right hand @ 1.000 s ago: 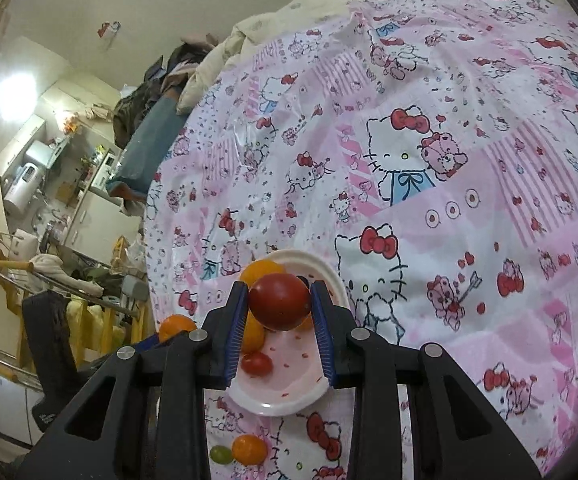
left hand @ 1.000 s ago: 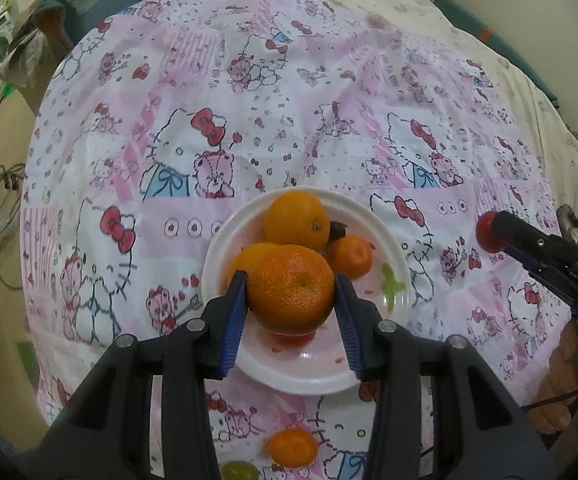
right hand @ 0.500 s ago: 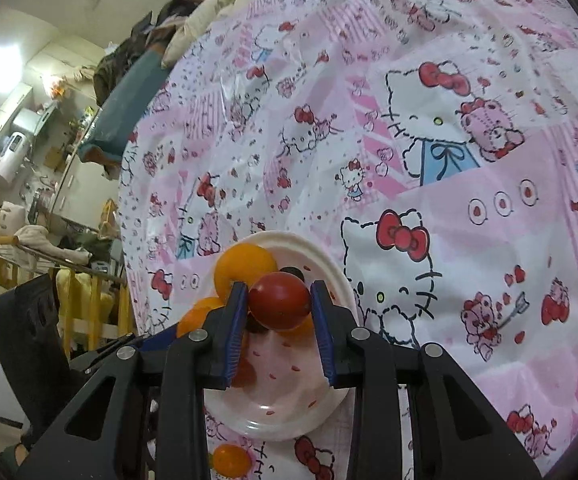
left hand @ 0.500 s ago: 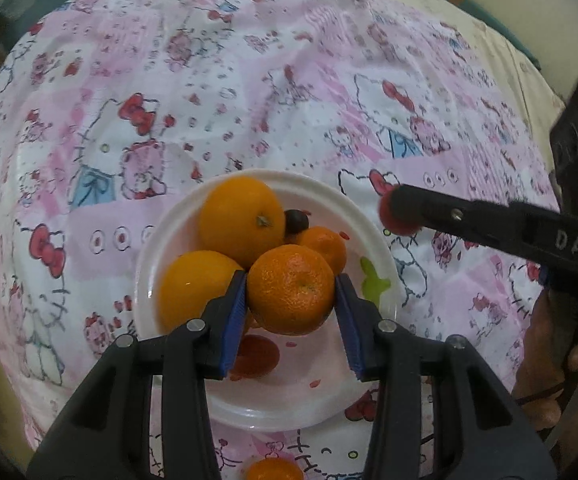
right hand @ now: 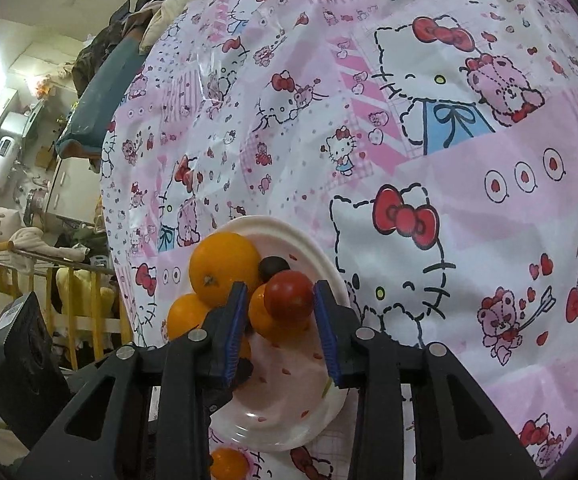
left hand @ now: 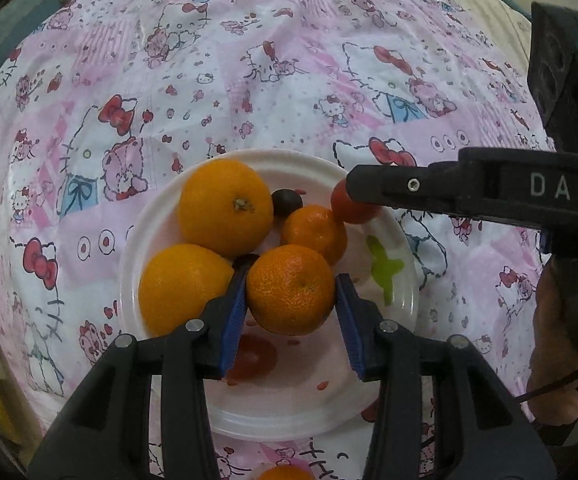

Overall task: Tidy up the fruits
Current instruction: 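Open both tools and lift them away from the plate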

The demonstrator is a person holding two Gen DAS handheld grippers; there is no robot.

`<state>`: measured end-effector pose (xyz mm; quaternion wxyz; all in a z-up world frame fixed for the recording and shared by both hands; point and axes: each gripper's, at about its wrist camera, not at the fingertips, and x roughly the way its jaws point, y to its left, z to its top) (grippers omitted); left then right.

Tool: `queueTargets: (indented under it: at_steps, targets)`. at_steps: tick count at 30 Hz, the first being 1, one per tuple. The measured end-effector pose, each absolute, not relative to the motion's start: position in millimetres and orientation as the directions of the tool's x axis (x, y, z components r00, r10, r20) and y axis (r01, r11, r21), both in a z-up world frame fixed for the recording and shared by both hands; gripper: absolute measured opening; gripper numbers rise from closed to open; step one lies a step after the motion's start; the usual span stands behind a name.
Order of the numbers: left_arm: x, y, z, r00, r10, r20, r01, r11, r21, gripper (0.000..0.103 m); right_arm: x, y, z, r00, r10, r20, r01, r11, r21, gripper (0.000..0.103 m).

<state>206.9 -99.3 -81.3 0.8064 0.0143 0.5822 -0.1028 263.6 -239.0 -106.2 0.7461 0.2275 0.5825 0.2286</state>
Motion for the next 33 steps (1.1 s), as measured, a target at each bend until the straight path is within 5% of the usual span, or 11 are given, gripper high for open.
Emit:
queueTargets:
  at_steps: [3,6,8,33]
  targets:
    - [206,-100,-82,0.298,-0.144,-0.944,0.187,0.978,-0.090,0.041,263,-239,-105,0.218,0.609,-0.762,-0.078,0.790,0.609,0.043]
    - [205,-99,-80,0.296,-0.186,-0.937,0.192,0.972,-0.132,0.061,263,-237,-105,0.218,0.603,-0.768,-0.081,0.795,0.601,0.048]
    - [203,-100,-76,0.314,-0.179,-0.932,0.188,0.974,-0.123,0.064,263,-238,-105,0.219,0.599,-0.770,-0.081,0.798,0.597,0.048]
    - [177,-45,-42,0.420,-0.139,-0.897,0.070,0.990,-0.121,0.065,224,-250,-45,0.361,0.555,-0.749,-0.155,0.828,0.539,0.050]
